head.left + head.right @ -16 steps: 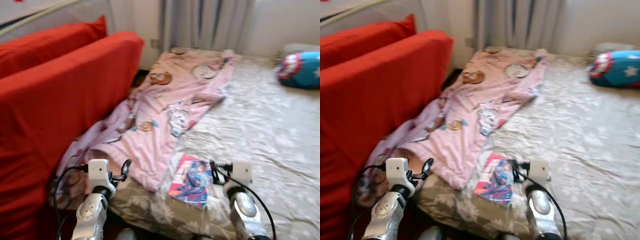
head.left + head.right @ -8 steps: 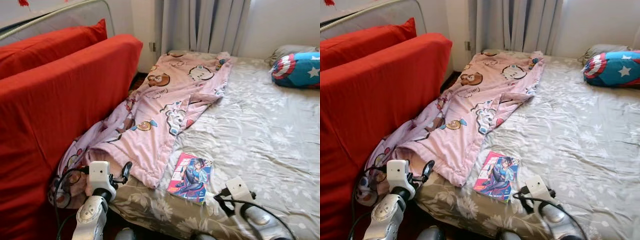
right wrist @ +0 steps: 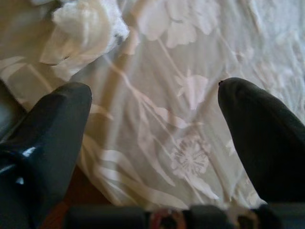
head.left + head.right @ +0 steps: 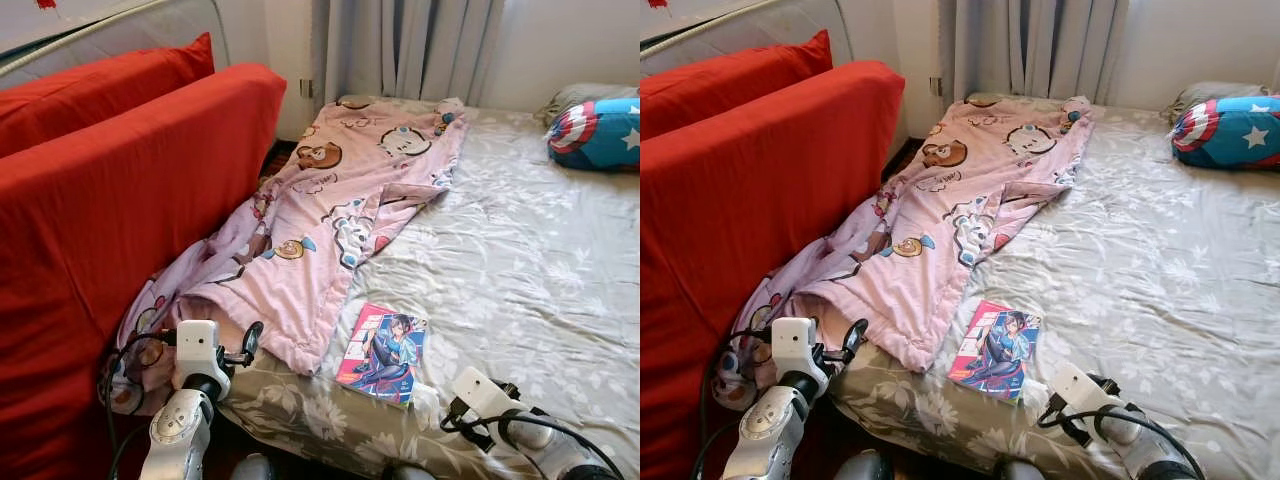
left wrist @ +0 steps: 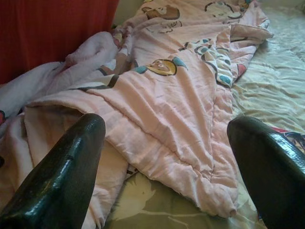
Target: Clean up the room
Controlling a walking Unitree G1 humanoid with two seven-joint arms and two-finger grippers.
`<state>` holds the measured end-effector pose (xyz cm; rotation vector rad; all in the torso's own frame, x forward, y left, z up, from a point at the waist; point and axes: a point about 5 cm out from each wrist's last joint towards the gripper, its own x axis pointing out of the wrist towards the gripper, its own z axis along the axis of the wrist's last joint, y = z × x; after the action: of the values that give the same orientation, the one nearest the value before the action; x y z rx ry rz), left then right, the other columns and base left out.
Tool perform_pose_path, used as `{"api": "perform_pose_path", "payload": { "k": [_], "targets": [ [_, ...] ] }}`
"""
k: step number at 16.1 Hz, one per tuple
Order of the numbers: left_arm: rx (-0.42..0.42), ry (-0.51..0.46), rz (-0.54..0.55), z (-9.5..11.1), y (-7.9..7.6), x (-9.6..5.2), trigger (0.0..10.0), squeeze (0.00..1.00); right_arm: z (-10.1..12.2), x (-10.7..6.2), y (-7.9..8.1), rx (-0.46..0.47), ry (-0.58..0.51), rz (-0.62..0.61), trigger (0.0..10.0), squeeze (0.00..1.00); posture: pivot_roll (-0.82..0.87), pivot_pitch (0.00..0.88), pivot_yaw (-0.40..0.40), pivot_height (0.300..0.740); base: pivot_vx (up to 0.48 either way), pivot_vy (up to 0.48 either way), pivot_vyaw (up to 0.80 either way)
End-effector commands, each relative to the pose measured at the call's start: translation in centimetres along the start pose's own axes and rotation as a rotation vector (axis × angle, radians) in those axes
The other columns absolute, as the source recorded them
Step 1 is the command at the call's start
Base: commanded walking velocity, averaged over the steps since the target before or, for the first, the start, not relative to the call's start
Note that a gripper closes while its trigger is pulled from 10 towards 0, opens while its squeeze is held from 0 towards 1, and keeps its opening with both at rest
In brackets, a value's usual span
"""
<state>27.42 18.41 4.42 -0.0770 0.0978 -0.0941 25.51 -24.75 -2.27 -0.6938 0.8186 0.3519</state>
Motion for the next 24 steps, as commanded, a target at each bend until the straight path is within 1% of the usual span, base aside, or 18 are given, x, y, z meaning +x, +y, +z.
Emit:
{"api": "perform_pose_path", "payload": {
  "k": [1,2,4,6,7,8,9,10,12,14,15,18,21,24],
  "targets": [
    [0.017,0.015,-0.006,-0.1,0.2,-0.4,10.0,0.00,0.2,0.1,-0.4,0.023,0.015,-0.028,10.0,0.00,0.06,0.090,0.012,0.645,0.000,0.000,0.00],
    [0.020,0.015,-0.006,0.0,0.3,-0.6,10.0,0.00,0.6,0.2,-0.4,0.046,0.012,-0.040,10.0,0.00,0.07,0.097,0.014,0.645,0.000,0.000,0.00],
    [0.024,0.017,-0.011,0.0,0.3,-0.9,10.0,0.00,1.0,0.4,0.0,0.043,0.007,-0.039,10.0,0.00,0.08,0.118,0.021,0.645,0.000,0.000,0.00],
    [0.028,0.010,-0.016,0.3,0.2,-1.5,10.0,0.00,1.0,0.4,0.2,0.049,0.006,-0.075,10.0,0.00,0.09,0.154,0.033,0.645,0.000,0.000,0.00],
    [0.028,0.009,-0.015,0.4,0.2,-1.5,10.0,0.00,1.0,0.5,0.2,0.049,0.006,-0.082,10.0,0.00,0.09,0.154,0.033,0.645,0.000,0.000,0.00],
    [0.027,-0.013,-0.017,1.2,0.0,-1.4,10.0,0.00,1.1,0.5,0.3,0.087,-0.001,-0.100,10.0,0.00,0.09,0.181,0.040,0.645,0.000,0.000,0.00],
    [0.025,-0.039,-0.029,2.1,-0.4,-1.3,10.0,0.00,1.0,0.5,0.4,0.097,0.005,-0.119,10.0,0.00,0.11,0.200,0.043,0.645,0.000,0.000,0.00],
    [0.023,-0.053,-0.037,2.7,-0.6,-1.3,10.0,0.00,0.9,0.6,0.5,0.090,0.010,-0.130,10.0,0.00,0.11,0.203,0.043,0.645,0.000,0.000,0.00],
    [0.026,-0.064,-0.041,3.2,-0.5,-2.0,10.0,0.00,1.0,0.6,1.0,0.096,0.003,-0.111,10.0,0.00,0.12,0.204,0.046,0.645,0.000,0.000,0.00],
    [0.034,-0.058,-0.033,3.5,-0.1,-2.8,10.0,0.00,1.4,0.8,1.4,0.089,-0.009,-0.087,10.0,0.00,0.13,0.209,0.047,0.645,0.000,0.000,0.00],
    [0.042,-0.044,-0.026,3.6,0.3,-3.2,10.0,0.00,2.0,0.9,1.4,0.077,-0.027,-0.080,10.0,0.00,0.14,0.215,0.046,0.645,0.000,0.000,0.00],
    [0.039,-0.025,-0.010,3.8,0.5,-3.7,10.0,0.00,3.1,1.0,1.3,0.062,-0.067,-0.057,10.0,0.00,0.15,0.232,0.043,0.645,0.000,0.000,0.00],
    [0.038,-0.016,-0.007,3.9,0.5,-3.9,10.0,0.00,3.3,1.0,1.2,0.029,-0.077,-0.053,10.0,0.00,0.16,0.243,0.043,0.645,0.000,0.000,0.00],
    [0.041,-0.004,0.000,4.0,0.7,-4.3,10.0,0.00,3.1,1.0,1.0,0.011,-0.057,-0.062,10.0,0.00,0.17,0.255,0.047,0.645,0.000,0.000,0.00]
  ]
}}
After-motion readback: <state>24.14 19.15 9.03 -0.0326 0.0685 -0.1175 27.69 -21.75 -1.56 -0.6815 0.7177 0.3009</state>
